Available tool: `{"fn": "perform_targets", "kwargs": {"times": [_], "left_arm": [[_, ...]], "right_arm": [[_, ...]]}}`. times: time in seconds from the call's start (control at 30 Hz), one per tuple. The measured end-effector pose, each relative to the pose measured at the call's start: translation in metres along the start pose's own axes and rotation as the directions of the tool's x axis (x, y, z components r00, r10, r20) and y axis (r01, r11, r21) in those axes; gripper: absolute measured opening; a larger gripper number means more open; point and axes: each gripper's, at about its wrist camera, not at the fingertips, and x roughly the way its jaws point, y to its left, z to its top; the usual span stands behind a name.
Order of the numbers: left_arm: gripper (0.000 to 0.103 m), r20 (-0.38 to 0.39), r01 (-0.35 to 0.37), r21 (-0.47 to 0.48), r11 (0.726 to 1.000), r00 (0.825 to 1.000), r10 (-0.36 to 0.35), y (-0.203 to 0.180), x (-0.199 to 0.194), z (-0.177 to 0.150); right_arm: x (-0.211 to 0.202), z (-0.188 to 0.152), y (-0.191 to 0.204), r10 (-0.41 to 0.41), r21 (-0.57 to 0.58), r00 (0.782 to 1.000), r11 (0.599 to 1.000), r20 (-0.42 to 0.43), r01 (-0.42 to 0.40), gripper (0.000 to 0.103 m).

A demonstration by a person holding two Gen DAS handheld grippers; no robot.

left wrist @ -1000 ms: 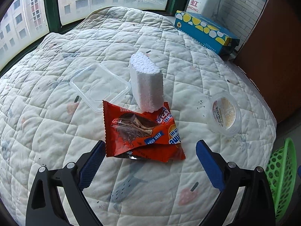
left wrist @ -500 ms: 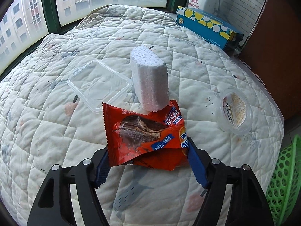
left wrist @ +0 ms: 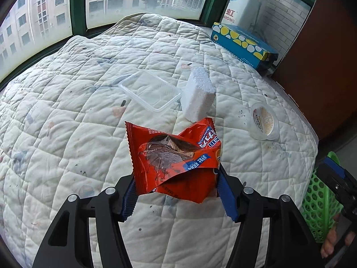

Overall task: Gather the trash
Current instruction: 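Close the left tool on the red snack wrapper, then grasp the clear round cup lid with the right tool while the left tool holds the wrapper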

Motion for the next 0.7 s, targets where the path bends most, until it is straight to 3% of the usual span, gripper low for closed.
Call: {"fn": "perform_targets", "kwargs": {"times": [0.33,0.7], "left_arm": [[0.06,0.046,0.003,-0.042,0.999,0.999,-0.001,0.03,-0.038,-0.008],[0.06,0.049,0.009,-0.054,0.998,0.999,-0.007,0.036,-0.045,-0.009]], "right_arm": [[0.05,0.027,0.026,0.01,-0.062,0.999,0.998,-0.037,-0.012,0.097],[0.103,0.044,0.031,-0.046,-0.084,0.994,0.996,-0.104,0.038,0.096]]}}
